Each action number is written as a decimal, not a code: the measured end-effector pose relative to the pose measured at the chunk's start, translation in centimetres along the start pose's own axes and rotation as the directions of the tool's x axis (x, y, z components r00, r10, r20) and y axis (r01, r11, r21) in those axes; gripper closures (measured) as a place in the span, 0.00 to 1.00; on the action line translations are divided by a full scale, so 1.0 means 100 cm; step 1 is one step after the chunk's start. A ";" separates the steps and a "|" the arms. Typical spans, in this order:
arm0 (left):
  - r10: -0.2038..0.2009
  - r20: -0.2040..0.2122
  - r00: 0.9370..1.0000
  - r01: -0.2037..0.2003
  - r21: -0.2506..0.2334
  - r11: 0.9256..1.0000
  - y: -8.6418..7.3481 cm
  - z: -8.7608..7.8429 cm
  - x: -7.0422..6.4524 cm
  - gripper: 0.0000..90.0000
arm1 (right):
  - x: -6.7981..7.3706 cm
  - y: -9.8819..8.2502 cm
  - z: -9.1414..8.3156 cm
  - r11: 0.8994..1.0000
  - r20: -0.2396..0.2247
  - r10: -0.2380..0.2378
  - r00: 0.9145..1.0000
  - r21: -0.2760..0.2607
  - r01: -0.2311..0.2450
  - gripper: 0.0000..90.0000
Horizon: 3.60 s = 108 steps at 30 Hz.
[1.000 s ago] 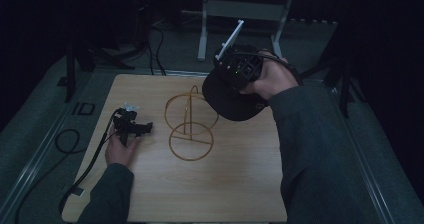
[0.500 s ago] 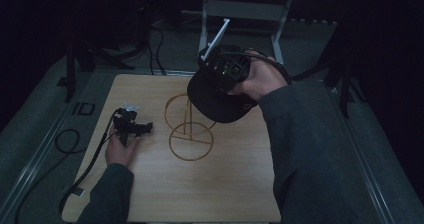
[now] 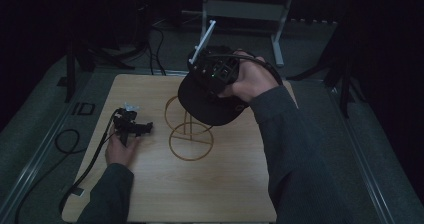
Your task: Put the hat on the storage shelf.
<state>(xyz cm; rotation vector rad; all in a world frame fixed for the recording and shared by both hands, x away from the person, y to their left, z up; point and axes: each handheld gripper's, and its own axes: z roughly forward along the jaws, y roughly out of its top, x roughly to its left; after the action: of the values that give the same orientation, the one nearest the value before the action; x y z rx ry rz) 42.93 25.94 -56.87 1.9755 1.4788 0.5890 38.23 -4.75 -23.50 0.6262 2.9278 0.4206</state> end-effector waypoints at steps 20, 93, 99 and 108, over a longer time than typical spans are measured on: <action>-0.001 -0.001 1.000 0.001 0.000 1.000 0.000 0.000 0.000 0.04 | 0.024 0.024 0.002 0.998 -0.036 -0.067 0.997 0.007 0.067 0.87; 0.000 0.001 1.000 0.000 -0.001 1.000 0.000 0.000 0.000 0.04 | 0.045 0.050 0.082 0.989 -0.211 -0.102 0.972 0.085 0.122 0.72; 0.000 0.000 1.000 0.000 -0.001 1.000 0.000 0.000 0.000 0.04 | 0.043 0.048 0.076 0.992 -0.209 -0.095 0.973 0.060 0.110 0.70; -0.002 -0.001 1.000 0.002 -0.002 1.000 0.000 0.000 0.000 0.04 | 0.038 0.042 0.066 0.995 -0.197 -0.083 0.977 0.034 0.091 0.69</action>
<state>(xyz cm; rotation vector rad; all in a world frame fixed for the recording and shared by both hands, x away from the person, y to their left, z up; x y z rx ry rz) 42.92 25.90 -56.87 1.9720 1.4804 0.5897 37.50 2.13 -28.76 0.4842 3.1444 0.4344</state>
